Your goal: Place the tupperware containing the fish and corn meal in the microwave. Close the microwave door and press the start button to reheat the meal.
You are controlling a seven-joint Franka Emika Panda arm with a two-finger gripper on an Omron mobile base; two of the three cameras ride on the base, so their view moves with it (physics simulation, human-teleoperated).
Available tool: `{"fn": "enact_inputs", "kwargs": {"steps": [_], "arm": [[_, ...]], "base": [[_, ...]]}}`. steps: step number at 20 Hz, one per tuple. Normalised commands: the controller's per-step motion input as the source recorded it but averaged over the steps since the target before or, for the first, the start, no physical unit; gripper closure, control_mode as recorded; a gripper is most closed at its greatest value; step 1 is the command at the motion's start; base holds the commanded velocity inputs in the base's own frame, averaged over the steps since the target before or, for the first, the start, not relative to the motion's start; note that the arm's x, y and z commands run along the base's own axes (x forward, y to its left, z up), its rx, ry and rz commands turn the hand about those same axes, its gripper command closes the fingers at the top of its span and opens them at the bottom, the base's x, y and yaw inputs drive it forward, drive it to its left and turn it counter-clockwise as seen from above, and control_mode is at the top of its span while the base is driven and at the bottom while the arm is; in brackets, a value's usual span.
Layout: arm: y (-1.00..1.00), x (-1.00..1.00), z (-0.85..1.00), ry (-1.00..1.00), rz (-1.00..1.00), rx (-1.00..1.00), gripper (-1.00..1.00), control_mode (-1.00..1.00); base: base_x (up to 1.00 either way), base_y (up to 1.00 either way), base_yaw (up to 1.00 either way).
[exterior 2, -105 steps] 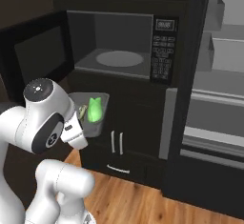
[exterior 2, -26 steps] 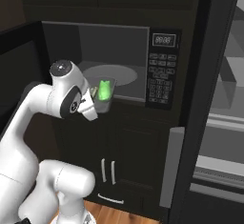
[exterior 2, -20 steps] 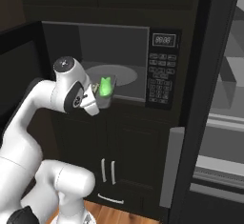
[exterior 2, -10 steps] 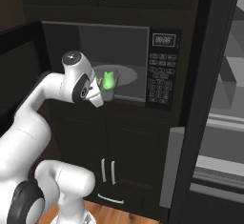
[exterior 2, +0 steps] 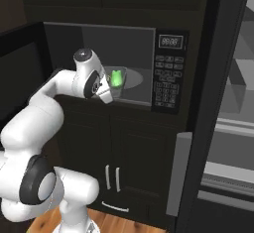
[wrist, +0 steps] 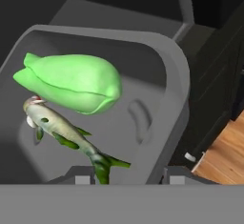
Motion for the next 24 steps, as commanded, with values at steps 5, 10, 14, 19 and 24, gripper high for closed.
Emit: {"fn": "enact_inputs", "kwargs": {"steps": [5, 10, 14, 19, 24], "arm": [[0.00, 0.61, 0.00, 0.00, 0.00, 0.00, 1.00, -1.00], [0.00, 0.64, 0.00, 0.00, 0.00, 0.00, 1.00, -1.00], [0.00, 0.66, 0.00, 0.00, 0.00, 0.00, 1.00, -1.00], [0.00, 0.63, -0.05, 0.00, 0.00, 0.00, 1.00, -1.00], [0.00, 0.60, -0.19, 0.01, 0.00, 0.00, 1.00, -1.00]], "base": [[0.00, 0.00, 0.00], [0.00, 0.00, 0.00], [0.00, 0.00, 0.00], [0.00, 0.00, 0.00], [0.00, 0.00, 0.00]]}}
